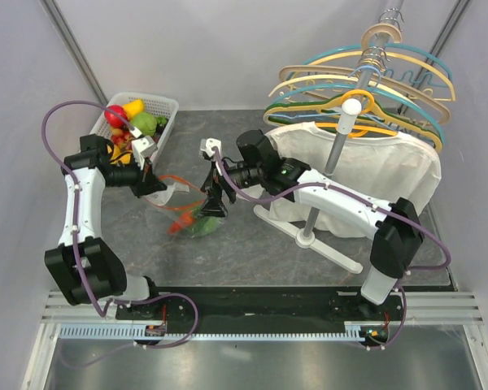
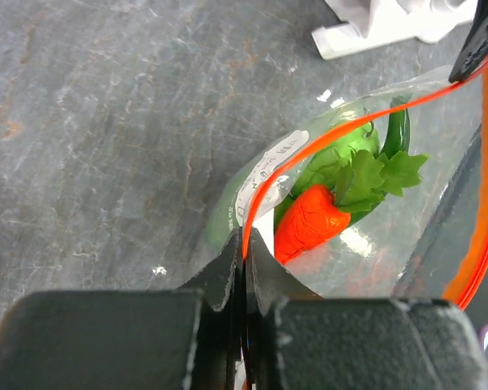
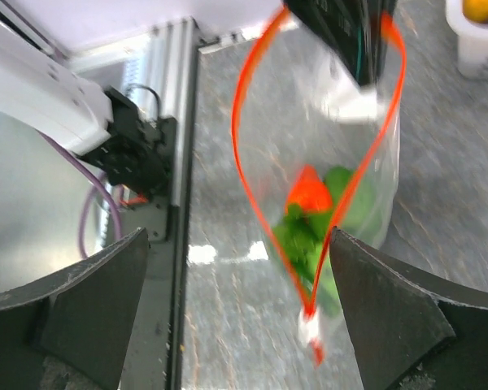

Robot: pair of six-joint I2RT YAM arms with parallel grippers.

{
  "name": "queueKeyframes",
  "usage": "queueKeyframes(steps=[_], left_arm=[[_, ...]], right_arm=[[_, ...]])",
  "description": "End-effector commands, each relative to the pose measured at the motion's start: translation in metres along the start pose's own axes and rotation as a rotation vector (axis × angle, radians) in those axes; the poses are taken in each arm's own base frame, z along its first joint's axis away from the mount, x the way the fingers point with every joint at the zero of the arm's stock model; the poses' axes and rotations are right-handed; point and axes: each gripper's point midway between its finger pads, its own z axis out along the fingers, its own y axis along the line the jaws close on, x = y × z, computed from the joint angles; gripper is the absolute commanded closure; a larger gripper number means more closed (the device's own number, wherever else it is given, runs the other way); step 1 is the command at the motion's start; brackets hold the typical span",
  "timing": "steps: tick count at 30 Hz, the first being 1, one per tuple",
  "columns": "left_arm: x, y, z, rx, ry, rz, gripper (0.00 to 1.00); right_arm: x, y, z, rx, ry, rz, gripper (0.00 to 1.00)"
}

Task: Place the food in the zip-top bag and seal the zipper
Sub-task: Zip the zipper food storage bag at the center of the board.

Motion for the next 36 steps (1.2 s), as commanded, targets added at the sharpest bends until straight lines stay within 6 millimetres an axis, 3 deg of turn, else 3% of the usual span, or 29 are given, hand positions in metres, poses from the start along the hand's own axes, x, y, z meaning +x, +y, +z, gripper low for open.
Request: queueKeyframes(steps=[1,8,17,19,26,29,33,36], left_arm=[[-0.023,0.010,-0.009,-0.006,-0.079,0.014,0.98],[-0.017,0.004,-0.008,0.013,-0.079,0.067,0.98],[-0.004,-0.013,-0.002,0.062,-0.092,0.164,0.98],[-0.003,-0.014,-0.002,0.069,-0.096,0.173,0.98],[-0.005,-0.018,-0.001,0.088,-0.108,0.175,0.98],[-0.005,-0.014,-0.002,0.086,-0.111,0.165,0.98],[-0.006,-0.012,-0.003,0.084,-0.118,0.154,0.98],[-0.007,-0.013,-0.003,0.088,-0.118,0.155,0.98]], right_arm=[[0.003,-0.015,-0.013,0.123,-0.019,-0.101,0.02],[0.027,-0.038,-0.028,0.294,-0.043,-0.161,0.03],[0.016,-0.045,-0.045,0.403,-0.245,-0.254,0.14],[0.023,-0.042,-0.045,0.387,-0.246,-0.268,0.16],[0.030,-0.029,-0.038,0.300,-0.267,-0.321,0.31],[0.043,-0.030,-0.036,0.290,-0.252,-0.340,0.41],[0.054,-0.033,-0.032,0.282,-0.219,-0.368,0.45],[0.051,-0.034,-0.031,0.287,-0.227,-0.372,0.54]])
